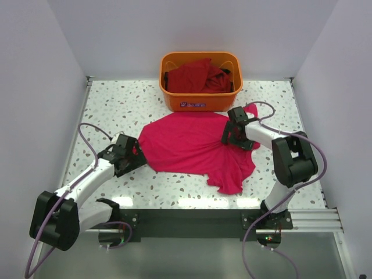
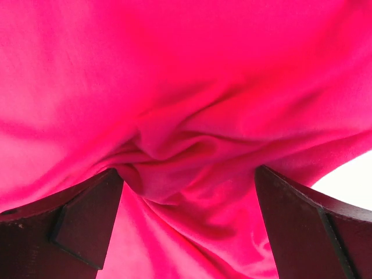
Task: Fold and stack the t-shirts
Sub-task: Flatten the tshirt out
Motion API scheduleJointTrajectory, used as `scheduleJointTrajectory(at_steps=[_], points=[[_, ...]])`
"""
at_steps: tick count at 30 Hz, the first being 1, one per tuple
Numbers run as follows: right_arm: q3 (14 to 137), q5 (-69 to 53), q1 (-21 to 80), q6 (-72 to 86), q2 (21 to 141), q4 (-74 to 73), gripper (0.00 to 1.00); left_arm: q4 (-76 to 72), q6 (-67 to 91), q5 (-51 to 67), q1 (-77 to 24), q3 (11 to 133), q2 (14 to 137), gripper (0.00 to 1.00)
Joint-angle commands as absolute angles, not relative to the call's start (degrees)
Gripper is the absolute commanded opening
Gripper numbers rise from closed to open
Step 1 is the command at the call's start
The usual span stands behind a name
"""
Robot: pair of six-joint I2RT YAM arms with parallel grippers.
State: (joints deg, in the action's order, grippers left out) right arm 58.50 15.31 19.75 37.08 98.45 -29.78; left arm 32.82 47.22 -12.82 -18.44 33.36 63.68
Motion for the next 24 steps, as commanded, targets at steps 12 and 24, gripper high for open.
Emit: scheduleJointTrajectory(at_steps=[12,24], points=[[58.8,14.24,17.14,33.32,89.41,-26.1,0.99,23.3,47.29,-11.51,-18.02,31.11,68.11,0.77],[49.31,18.63,30.57,36.81,63.38,-45.86,0.99,17.75,43.42,-10.9,-17.67,31.91,75.68,0.0]])
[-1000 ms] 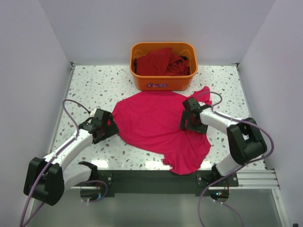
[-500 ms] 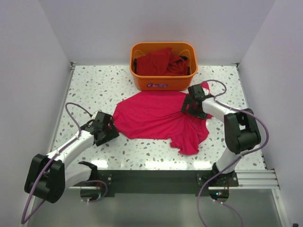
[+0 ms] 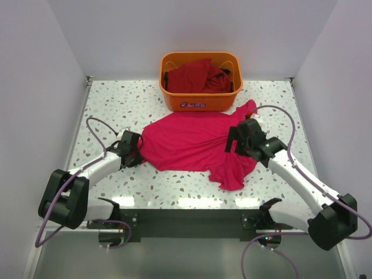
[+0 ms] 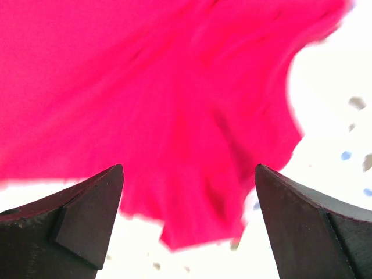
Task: Fold and stack the t-shirts
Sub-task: Flatten the tshirt out
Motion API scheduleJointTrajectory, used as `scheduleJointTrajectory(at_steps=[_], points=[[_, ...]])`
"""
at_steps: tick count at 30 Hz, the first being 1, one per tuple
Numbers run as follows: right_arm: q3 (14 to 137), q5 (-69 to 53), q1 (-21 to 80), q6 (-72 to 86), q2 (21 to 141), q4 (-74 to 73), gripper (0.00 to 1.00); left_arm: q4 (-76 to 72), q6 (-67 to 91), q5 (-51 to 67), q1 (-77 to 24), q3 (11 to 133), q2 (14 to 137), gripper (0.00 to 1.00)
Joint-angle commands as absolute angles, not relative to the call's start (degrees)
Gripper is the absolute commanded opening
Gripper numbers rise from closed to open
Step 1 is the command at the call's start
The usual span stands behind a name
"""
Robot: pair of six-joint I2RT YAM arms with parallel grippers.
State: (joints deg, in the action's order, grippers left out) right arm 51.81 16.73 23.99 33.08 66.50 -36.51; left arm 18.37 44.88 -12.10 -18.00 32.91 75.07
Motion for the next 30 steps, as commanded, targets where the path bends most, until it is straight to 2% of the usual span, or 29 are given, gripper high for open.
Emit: scheduleJointTrajectory(at_steps=[1,7,12,13,14,19,21,22,23,25,26,30], points=[[48.61,18.55,32.59,38.74,62.5,-47.36,0.99,18.28,43.42,-11.07,-17.75,31.73,74.98,0.0],[40.88,14.33,46.3,51.67,60.11,-51.16,0.96,26.44,45.0,-15.46,-17.67,31.03,65.93,0.0],[40.25,17.31,52.82,55.63,67.39,-47.38,0.94,31.02,46.31,-15.38,-17.75,31.03,58.81,0.0],[39.64,17.66,53.0,55.98,68.19,-46.15,0.9,31.2,46.41,-15.29,-17.75,31.03,58.28,0.0],[39.46,17.84,53.0,56.42,69.16,-43.71,0.81,31.55,46.49,-15.12,-17.67,31.2,57.58,0.0],[39.55,21.26,53.0,58.01,74.52,-41.66,0.61,33.13,46.32,-14.68,-17.67,32.78,57.39,0.0],[39.46,21.62,53.0,58.1,75.41,-41.75,0.41,34.18,46.14,-14.76,-17.67,33.74,57.13,0.0],[39.2,21.71,53.0,57.57,75.06,-41.49,0.26,34.71,46.14,-14.94,-17.67,34.97,56.87,0.0],[39.55,24.32,53.0,56.79,74.45,-43.05,0.0,35.06,45.97,-15.29,-17.67,35.68,56.0,0.0],[43.65,28.37,53.0,55.82,72.09,-48.14,0.0,36.73,45.7,-16.34,-17.67,38.3,54.68,0.0],[46.12,35.35,53.0,55.03,71.11,-55.65,0.0,37.87,45.18,-16.7,-17.67,39.63,53.54,0.0],[61.14,51.01,52.82,55.28,65.05,-73.98,0.0,39.9,43.24,-17.84,-17.75,48.23,50.63,0.0]])
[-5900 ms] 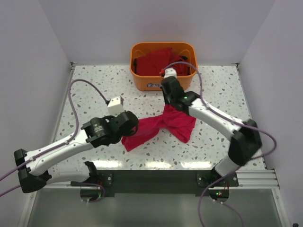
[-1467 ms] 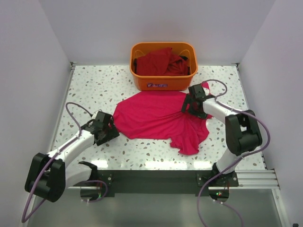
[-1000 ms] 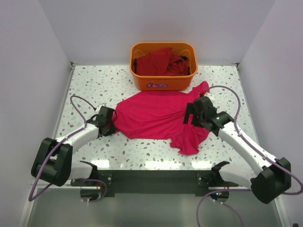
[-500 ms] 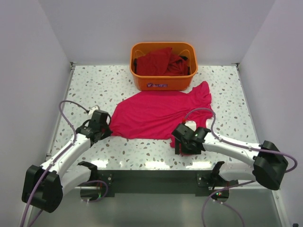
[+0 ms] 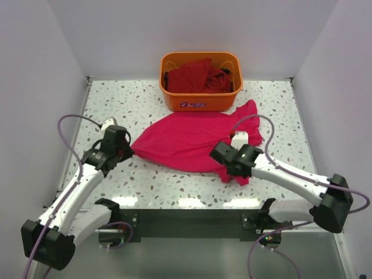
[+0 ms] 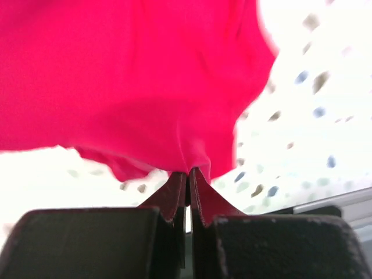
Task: Fold and stack the t-shirts
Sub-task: Flatten the tshirt out
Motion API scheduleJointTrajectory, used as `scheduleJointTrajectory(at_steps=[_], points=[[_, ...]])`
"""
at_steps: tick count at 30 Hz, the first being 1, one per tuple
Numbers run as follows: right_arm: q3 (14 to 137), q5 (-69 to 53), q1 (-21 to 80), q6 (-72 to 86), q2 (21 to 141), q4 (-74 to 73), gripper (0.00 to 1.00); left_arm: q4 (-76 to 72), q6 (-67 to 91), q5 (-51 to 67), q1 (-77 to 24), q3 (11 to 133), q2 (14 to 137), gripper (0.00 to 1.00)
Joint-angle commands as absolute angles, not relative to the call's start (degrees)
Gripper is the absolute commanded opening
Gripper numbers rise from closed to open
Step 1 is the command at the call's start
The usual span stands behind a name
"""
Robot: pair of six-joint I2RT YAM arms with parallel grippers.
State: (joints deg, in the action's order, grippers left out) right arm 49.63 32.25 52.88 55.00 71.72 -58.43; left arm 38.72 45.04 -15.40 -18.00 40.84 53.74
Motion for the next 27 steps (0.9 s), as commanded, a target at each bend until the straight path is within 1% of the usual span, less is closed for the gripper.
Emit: scheduleJointTrajectory(at_steps=[1,3,4,6,7,9,10,11,12,13,14,15,17,18,21,24,27], points=[[67.78,53.24,52.82,54.85,64.0,-75.92,0.0,39.99,42.81,-18.19,-17.67,52.17,49.41,0.0],[73.89,56.85,52.91,52.05,60.66,-77.96,0.0,39.99,41.49,-18.63,-17.67,56.32,48.61,0.0],[78.88,58.52,52.91,49.6,59.6,-76.83,0.0,40.25,41.14,-19.15,-17.67,61.04,48.34,0.0],[82.86,57.75,52.82,39.5,56.43,-69.11,0.0,40.69,40.26,-19.77,-17.67,65.89,47.99,0.0],[86.71,55.13,52.91,33.02,54.51,-62.82,0.0,40.26,39.3,-20.04,-17.67,70.79,47.81,0.0],[90.33,51.87,52.91,26.93,53.27,-56.81,0.0,40.17,38.15,-20.04,-17.67,76.0,47.99,0.0],[94.79,49.59,52.82,24.37,53.17,-53.12,0.0,40.34,37.62,-20.04,-17.67,81.33,48.25,0.0],[97.62,45.92,52.91,20.34,53.09,-52.04,0.0,40.52,36.66,-20.04,-17.67,84.0,48.51,0.0],[100.6,43.53,52.91,18.39,53.43,-51.68,0.0,41.04,36.13,-19.95,-17.67,86.72,48.6,0.0],[107.86,41.5,52.91,16.98,54.57,-51.85,0.0,41.48,35.69,-19.6,-17.67,92.06,48.95,0.0],[111.58,36.96,52.91,15.31,55.36,-53.25,0.0,41.92,34.99,-19.43,-17.67,94.81,49.22,0.0],[119.1,34.65,52.82,14.68,56.68,-54.22,0.0,42.97,34.72,-19.08,-17.67,100.23,49.39,0.0],[125.74,29.82,52.91,13.8,57.92,-56.86,0.0,43.77,33.84,-17.41,-17.67,105.01,49.48,0.0],[130.3,24.4,52.82,13.45,58.09,-57.3,0.0,44.29,33.58,-16.71,-17.67,108.86,49.48,0.0],[133.94,15.25,52.91,13.18,58.18,-57.13,0.0,45.87,32.87,-14.59,-17.67,113.98,49.83,0.0],[135.7,9.52,52.91,12.75,58.71,-56.78,0.0,46.32,32.78,-12.84,-17.67,118.11,50.18,0.0],[136.23,11.5,52.82,12.31,60.03,-56.87,0.0,46.49,32.7,-12.22,-17.67,119.0,51.24,0.0]])
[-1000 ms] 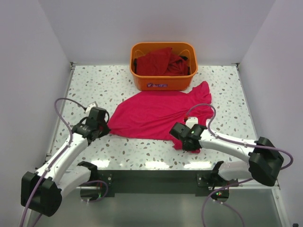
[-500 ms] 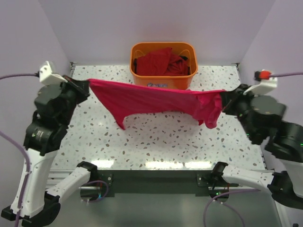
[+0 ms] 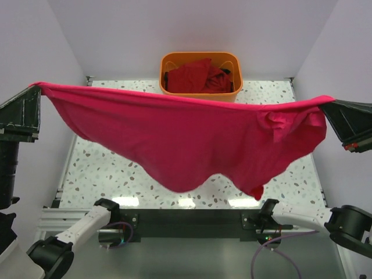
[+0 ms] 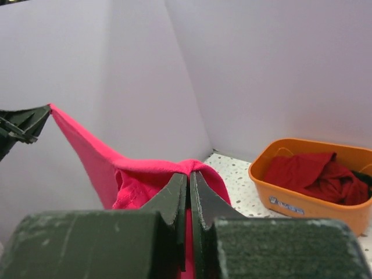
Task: Fold and stack the t-shirts
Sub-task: Flatten the tshirt out
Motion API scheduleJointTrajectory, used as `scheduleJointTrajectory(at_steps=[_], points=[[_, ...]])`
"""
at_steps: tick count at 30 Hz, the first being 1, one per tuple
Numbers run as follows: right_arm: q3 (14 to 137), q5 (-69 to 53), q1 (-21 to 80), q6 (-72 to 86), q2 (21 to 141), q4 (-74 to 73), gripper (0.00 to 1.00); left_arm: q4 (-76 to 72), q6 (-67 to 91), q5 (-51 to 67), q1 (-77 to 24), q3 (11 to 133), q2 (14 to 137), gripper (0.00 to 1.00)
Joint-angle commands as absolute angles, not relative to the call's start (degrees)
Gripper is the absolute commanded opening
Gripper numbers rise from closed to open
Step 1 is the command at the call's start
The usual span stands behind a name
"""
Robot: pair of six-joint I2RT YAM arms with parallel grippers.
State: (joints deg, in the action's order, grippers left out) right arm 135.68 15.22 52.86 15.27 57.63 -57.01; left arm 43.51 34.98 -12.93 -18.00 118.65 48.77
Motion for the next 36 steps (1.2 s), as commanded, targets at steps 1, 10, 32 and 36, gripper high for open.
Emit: scheduleJointTrajectory(at_steps=[1,10,32,36], points=[[135.8,17.17,52.91,11.35,60.29,-56.52,0.0,46.49,32.61,-13.35,-17.67,118.57,51.85,0.0],[107.35,69.54,48.99,12.27,67.5,-52.47,0.0,40.61,36.63,-29.33,-17.67,86.52,58.78,0.0],[57.24,19.25,21.97,30.05,73.21,-39.11,0.99,19.78,36.56,-8.63,-13.53,51.0,74.62,1.0],[53.88,16.35,19.96,33.48,76.97,-39.82,0.99,17.05,37.53,-8.35,-19.85,50.01,76.2,1.0]])
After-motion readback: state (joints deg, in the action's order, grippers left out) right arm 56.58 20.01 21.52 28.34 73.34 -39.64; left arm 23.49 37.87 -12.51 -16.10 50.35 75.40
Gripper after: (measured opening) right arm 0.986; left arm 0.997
